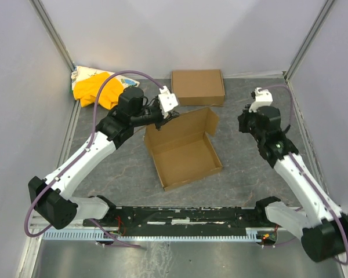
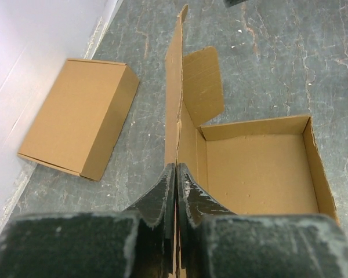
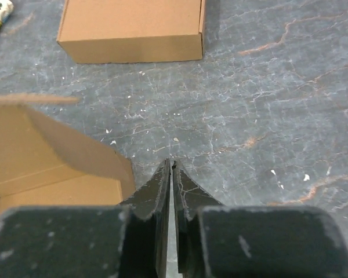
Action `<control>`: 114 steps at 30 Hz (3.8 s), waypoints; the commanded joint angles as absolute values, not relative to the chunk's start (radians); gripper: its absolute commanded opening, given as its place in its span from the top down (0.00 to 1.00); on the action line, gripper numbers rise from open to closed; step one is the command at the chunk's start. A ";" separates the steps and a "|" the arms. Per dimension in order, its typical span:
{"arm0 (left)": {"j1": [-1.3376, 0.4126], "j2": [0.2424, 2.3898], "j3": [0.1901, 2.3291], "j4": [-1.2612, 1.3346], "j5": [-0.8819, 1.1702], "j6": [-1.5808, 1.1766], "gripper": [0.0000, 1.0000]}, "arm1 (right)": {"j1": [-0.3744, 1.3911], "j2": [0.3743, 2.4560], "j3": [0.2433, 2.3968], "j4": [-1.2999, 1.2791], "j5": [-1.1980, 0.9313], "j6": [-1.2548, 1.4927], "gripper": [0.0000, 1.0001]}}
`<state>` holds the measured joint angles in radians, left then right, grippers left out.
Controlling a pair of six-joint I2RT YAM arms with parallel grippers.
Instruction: Fold the paper box
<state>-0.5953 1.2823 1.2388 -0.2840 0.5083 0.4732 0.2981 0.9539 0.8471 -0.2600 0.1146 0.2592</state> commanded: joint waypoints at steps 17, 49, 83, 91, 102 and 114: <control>-0.625 1.298 1.216 -0.264 0.514 0.408 0.97 | 0.290 1.352 0.842 0.114 -0.271 0.479 0.87; -0.671 1.208 1.069 -0.191 0.546 0.224 0.97 | 0.290 1.290 0.647 0.096 -0.317 0.485 0.87; -0.676 1.285 1.190 -0.255 0.407 0.161 0.97 | 1.079 1.032 0.620 0.198 0.225 0.161 0.31; -0.675 1.300 1.240 -0.274 0.394 0.137 0.97 | 1.267 1.265 0.511 0.842 0.567 0.100 0.34; -0.672 1.331 1.304 -0.322 0.386 0.132 0.97 | 1.383 1.678 0.651 1.342 0.687 -0.098 0.42; -0.671 1.326 1.298 -0.337 0.395 0.150 0.97 | 1.354 1.713 0.778 1.144 0.676 -0.065 0.45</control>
